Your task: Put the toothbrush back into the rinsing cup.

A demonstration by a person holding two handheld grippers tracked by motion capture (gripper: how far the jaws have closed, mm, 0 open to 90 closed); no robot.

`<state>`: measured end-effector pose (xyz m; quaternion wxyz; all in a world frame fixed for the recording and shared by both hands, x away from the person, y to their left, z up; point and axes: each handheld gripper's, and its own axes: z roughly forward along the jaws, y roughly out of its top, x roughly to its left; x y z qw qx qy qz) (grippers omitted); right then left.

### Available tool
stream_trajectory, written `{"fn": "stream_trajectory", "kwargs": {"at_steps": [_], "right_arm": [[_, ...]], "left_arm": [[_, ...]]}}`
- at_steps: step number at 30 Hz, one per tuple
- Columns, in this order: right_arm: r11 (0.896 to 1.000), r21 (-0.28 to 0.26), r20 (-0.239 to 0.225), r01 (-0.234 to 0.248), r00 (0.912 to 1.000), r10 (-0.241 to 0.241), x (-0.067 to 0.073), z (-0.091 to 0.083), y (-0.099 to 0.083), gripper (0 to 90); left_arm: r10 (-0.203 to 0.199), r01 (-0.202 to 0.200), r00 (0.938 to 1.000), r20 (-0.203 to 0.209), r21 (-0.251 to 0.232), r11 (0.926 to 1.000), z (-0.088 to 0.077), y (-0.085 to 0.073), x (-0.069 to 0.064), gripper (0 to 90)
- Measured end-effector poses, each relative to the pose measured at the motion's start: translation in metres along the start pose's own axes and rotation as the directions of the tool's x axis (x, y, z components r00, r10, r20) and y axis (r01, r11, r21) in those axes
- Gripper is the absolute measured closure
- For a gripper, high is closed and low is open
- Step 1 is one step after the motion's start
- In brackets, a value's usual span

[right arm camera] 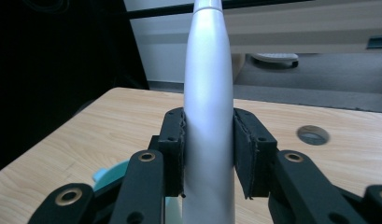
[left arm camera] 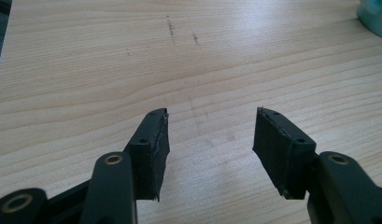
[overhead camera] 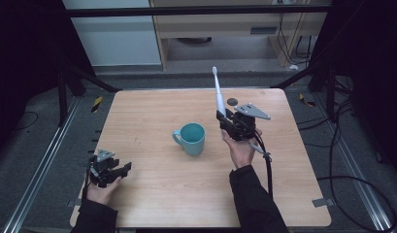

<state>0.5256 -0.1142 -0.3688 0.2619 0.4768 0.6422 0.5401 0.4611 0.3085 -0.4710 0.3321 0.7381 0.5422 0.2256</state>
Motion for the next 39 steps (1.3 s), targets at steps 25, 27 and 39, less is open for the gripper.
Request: {"fn": "stream_trajectory", "kwargs": {"at_steps": [25,27,39], "right_arm": [[1.000,-0.027,-0.075,-0.010,0.9971,0.008,0.047,0.057,-0.003,66.2],[1.000,-0.023,-0.078,-0.008,0.9969,0.007,0.050,0.061,-0.005,66.3],[1.000,0.022,-0.079,0.003,0.9969,-0.001,0.056,0.082,-0.022,66.3]], "left_arm": [[0.004,-0.004,1.0000,0.000,-0.006,1.0000,0.000,0.000,0.000,45.2],[0.004,-0.004,1.0000,0.000,-0.006,1.0000,0.000,0.000,0.000,45.2],[0.007,-0.007,1.0000,-0.001,-0.003,1.0000,0.000,0.000,0.000,45.2]]}}
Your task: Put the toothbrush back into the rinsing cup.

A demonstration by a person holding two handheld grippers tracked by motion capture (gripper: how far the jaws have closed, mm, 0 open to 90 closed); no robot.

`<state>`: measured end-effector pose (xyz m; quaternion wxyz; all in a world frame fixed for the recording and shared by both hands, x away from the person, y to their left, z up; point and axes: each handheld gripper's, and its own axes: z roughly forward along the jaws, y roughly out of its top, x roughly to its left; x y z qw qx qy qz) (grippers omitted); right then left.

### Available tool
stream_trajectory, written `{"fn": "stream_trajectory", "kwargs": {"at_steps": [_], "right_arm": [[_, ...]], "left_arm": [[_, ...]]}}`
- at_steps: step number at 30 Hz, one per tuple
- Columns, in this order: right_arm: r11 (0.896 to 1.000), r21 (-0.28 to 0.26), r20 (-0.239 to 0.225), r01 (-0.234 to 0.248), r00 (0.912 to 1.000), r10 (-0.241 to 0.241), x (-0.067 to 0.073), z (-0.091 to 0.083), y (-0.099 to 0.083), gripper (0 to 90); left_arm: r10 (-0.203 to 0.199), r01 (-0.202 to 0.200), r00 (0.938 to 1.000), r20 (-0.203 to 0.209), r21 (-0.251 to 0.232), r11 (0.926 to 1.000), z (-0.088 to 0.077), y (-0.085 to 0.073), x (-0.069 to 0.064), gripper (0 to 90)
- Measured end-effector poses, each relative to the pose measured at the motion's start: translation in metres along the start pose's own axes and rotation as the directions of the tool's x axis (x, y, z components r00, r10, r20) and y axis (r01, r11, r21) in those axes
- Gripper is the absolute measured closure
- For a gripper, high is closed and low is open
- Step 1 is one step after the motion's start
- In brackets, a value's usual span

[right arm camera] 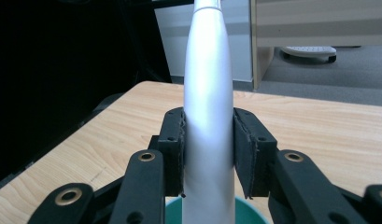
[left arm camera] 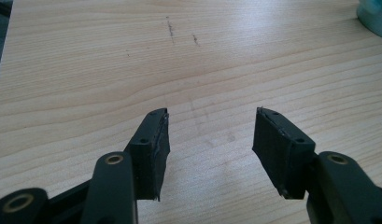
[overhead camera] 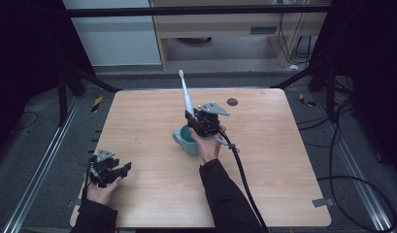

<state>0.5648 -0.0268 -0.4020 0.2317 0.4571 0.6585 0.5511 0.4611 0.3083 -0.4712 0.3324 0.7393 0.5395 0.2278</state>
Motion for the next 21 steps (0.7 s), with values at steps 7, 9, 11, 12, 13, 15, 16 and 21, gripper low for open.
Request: {"fn": "stream_trajectory", "kwargs": {"at_steps": [7,9,11,12,13,15,16,21], "right_arm": [[0.999,0.047,0.014,0.025,0.9996,-0.026,0.000,0.007,-0.017,66.2],[0.998,0.062,0.016,0.026,0.9995,-0.027,-0.001,0.009,-0.022,66.3],[0.997,0.078,0.018,0.026,0.9995,-0.027,-0.002,0.010,-0.027,66.2],[0.997,0.078,0.017,0.024,0.9995,-0.026,-0.002,0.011,-0.029,66.2],[0.996,0.083,0.017,0.023,0.9996,-0.024,-0.002,0.011,-0.031,66.2],[0.995,0.094,0.021,0.029,0.9993,-0.031,-0.002,0.011,-0.034,66.1],[0.995,0.099,0.023,0.033,0.9991,-0.035,-0.001,0.011,-0.035,66.1],[0.991,0.121,0.028,0.052,0.9980,-0.056,-0.001,0.010,-0.038,65.9]], "left_arm": [[-0.001,0.001,1.0000,-0.002,-0.002,1.0000,0.000,0.000,-0.001,45.2],[0.002,-0.002,1.0000,-0.002,0.002,1.0000,0.000,0.000,-0.001,45.2],[0.003,-0.003,1.0000,-0.003,0.002,1.0000,0.000,0.000,-0.001,45.2],[0.003,-0.003,1.0000,-0.003,0.002,1.0000,0.000,0.000,-0.001,45.2],[0.003,-0.003,1.0000,-0.003,0.002,1.0000,0.001,0.000,-0.001,45.2],[0.004,-0.004,1.0000,-0.003,0.003,1.0000,0.001,0.000,-0.001,45.2],[0.003,-0.003,1.0000,-0.003,0.003,1.0000,0.000,0.000,-0.001,45.2],[0.005,-0.005,1.0000,-0.003,0.004,1.0000,0.001,0.000,-0.001,45.2]]}}
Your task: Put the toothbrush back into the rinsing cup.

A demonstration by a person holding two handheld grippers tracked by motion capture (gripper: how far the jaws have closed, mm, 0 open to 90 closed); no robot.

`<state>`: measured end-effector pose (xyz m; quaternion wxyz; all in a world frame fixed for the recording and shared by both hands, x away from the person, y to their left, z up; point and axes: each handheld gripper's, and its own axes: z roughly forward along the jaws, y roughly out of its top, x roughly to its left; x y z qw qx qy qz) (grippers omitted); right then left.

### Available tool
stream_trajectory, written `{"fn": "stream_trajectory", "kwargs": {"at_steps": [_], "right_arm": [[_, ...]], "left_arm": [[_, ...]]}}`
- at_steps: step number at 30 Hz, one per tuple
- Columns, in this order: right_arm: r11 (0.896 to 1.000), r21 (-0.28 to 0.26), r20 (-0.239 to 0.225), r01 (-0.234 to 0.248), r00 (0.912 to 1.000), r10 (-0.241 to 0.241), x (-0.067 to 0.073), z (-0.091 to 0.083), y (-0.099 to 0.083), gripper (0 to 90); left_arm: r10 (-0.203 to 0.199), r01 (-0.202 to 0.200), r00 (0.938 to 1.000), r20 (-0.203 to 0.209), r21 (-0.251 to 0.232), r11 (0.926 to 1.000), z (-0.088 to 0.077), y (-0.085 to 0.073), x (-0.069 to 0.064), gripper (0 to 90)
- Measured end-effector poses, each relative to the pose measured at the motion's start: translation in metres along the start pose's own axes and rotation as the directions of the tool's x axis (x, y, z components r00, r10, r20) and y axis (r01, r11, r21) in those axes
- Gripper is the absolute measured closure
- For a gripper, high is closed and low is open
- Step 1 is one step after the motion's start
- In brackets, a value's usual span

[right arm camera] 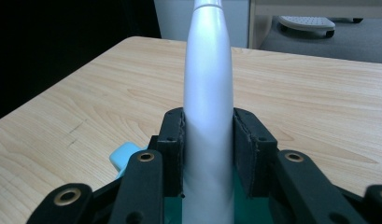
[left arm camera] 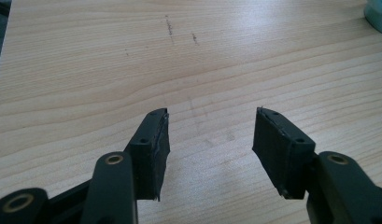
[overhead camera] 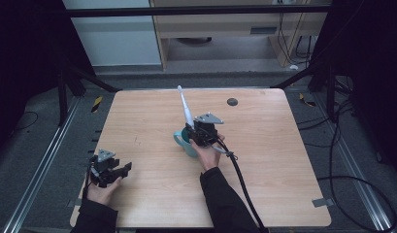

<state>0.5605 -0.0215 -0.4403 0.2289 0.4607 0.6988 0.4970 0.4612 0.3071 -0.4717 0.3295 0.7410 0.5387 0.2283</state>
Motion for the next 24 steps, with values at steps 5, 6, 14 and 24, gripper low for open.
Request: {"fn": "stream_trajectory", "kwargs": {"at_steps": [5,6,14,24], "right_arm": [[1.000,0.027,-0.002,0.003,1.0000,-0.003,0.000,-0.002,0.000,65.5],[0.999,0.031,0.003,0.011,0.9999,-0.011,0.000,-0.002,-0.001,65.3],[0.999,0.019,-0.002,0.028,0.9996,-0.028,-0.002,-0.012,0.003,61.5],[0.997,-0.011,-0.015,0.074,0.9971,-0.074,-0.016,-0.059,0.007,23.1]], "left_arm": [[0.001,-0.001,1.0000,0.000,0.002,1.0000,0.000,0.000,0.000,45.2],[0.001,-0.001,1.0000,0.000,0.002,1.0000,0.000,0.000,0.000,45.2],[0.003,-0.003,1.0000,0.000,0.004,1.0000,0.001,0.000,-0.001,45.2],[0.002,-0.002,1.0000,0.001,0.005,1.0000,0.001,0.000,-0.001,45.2]]}}
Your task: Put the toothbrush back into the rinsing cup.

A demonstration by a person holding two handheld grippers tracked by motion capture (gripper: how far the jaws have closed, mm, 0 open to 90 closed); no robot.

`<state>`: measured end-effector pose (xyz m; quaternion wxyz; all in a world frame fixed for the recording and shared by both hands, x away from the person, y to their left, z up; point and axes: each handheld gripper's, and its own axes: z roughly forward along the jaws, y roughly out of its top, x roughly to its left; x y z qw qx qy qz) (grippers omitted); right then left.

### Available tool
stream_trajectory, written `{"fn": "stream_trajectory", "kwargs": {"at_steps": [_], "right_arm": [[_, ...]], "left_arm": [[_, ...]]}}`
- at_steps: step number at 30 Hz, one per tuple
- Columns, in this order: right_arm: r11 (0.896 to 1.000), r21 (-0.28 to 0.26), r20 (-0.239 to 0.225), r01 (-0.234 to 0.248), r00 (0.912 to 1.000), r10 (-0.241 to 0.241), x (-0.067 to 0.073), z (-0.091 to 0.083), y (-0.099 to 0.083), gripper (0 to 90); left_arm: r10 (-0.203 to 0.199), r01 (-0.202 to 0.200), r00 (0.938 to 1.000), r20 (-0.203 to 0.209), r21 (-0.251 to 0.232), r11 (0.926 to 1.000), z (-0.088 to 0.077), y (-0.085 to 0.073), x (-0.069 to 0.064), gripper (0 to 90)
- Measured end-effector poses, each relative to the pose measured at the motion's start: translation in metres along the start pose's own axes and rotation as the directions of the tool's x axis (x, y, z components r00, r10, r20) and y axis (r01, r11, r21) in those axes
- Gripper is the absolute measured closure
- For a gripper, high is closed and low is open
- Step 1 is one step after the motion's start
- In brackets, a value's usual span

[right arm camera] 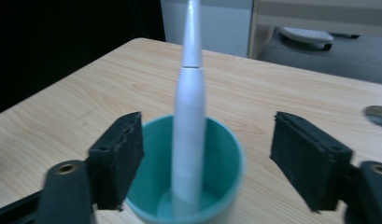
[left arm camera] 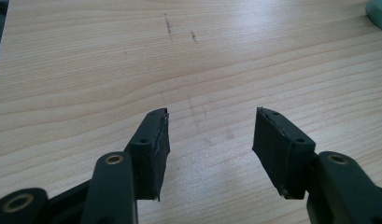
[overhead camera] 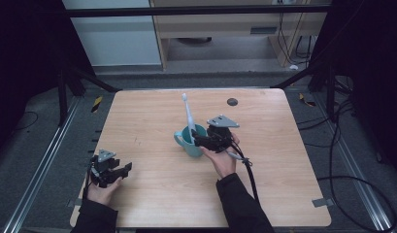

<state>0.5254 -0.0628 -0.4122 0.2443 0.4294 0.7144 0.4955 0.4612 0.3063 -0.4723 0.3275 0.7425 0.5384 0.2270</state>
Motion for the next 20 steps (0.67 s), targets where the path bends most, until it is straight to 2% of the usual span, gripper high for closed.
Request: {"fn": "stream_trajectory", "kwargs": {"at_steps": [5,10,13,15,20], "right_arm": [[1.000,0.006,0.003,-0.024,0.9997,0.024,-0.020,-0.035,-0.008,19.0],[0.997,0.047,0.021,-0.057,0.9982,0.056,-0.045,-0.064,-0.033,16.4],[0.994,0.090,0.050,-0.054,0.9975,0.049,-0.059,-0.078,-0.053,15.3],[0.994,0.097,0.068,-0.058,0.9964,0.051,-0.066,-0.085,-0.063,15.3],[0.989,0.145,0.124,-0.035,0.9921,0.017,-0.082,-0.101,-0.084,15.1]], "left_arm": [[-0.001,0.001,1.0000,0.001,0.000,1.0000,0.000,0.000,-0.001,45.3],[0.003,-0.003,0.9999,0.012,0.008,1.0000,0.000,0.000,-0.001,47.6],[0.001,-0.002,0.9998,0.020,0.016,0.9999,0.000,0.000,-0.001,51.1],[0.001,-0.001,0.9998,0.020,0.020,0.9998,0.000,0.000,-0.001,52.8],[-0.002,0.002,0.9998,0.021,0.022,0.9998,-0.001,0.000,-0.001,56.4]]}}
